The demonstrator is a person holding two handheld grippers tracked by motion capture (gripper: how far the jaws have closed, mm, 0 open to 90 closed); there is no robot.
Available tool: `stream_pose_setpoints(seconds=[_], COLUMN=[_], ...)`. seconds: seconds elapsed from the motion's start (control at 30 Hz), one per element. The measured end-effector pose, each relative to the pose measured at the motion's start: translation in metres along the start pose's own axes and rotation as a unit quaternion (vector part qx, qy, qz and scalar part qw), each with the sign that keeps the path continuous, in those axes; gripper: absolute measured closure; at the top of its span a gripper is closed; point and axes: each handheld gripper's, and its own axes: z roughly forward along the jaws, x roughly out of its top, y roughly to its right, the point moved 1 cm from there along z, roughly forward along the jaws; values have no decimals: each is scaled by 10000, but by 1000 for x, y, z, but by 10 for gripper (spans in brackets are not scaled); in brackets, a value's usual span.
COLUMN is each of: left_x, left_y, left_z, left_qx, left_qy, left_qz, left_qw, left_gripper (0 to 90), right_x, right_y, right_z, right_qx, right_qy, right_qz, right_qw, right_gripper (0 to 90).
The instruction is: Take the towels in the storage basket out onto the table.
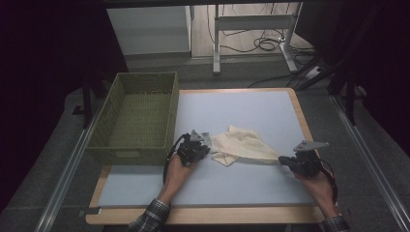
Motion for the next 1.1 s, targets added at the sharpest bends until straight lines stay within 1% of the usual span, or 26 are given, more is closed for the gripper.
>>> stream_pose_setpoints(seconds=[0.03,0.07,0.1,0.17,0.2,0.3,0.4,0.47,0.57,0.6,0.63,0.77,0.83,0.87,0.9,1.0,1.1], left_x=[1,1,3,7,10,21,35,45,60,60,71,94,107,107,119,137,153], left_y=[0,0,0,-2,-3,-3,-4,-5,-9,-9,-14,-22,-27,-27,-31,-38,-46], left_z=[0,-1,-3,-7,-10,-17,-21,-22,-20,-20,-18,-14,-13,-13,-11,-6,2], left_qx=[-8,49,112,88,111,169,241,276,381,381,410,524,574,574,638,764,918], left_qy=[-19,-24,14,134,209,361,490,553,620,620,630,637,643,643,639,637,611], left_qz=[17,53,80,10,10,-29,18,25,26,26,33,72,100,100,125,159,165], left_qw=[10000,10000,9999,9999,9997,9992,9985,9981,9973,9973,9972,9966,9962,9962,9958,9949,9938], left_gripper=[870,881,887,893,893,894,894,894,895,895,895,895,895,895,895,895,892], right_x=[1,2,4,7,9,15,22,28,37,37,44,59,68,68,77,91,105], right_y=[0,0,1,2,2,6,12,17,25,25,32,46,53,53,61,72,83], right_z=[0,-1,-2,-4,-5,-7,-9,-10,-12,-12,-13,-16,-17,-17,-18,-17,-12], right_qx=[-1,-13,-22,-36,-45,-101,-146,-191,-287,-287,-370,-523,-583,-583,-644,-739,-824], right_qy=[10,28,37,78,92,136,211,241,279,279,297,348,383,383,412,417,426], right_qz=[-9,-23,-21,-14,-21,-24,19,57,48,48,64,71,121,121,166,222,333], right_qw=[10000,10000,10000,10000,9999,9999,9997,9995,9992,9992,9989,9980,9975,9975,9969,9961,9951], right_gripper=[878,878,877,878,878,878,878,878,878,878,878,878,878,878,877,878,877])
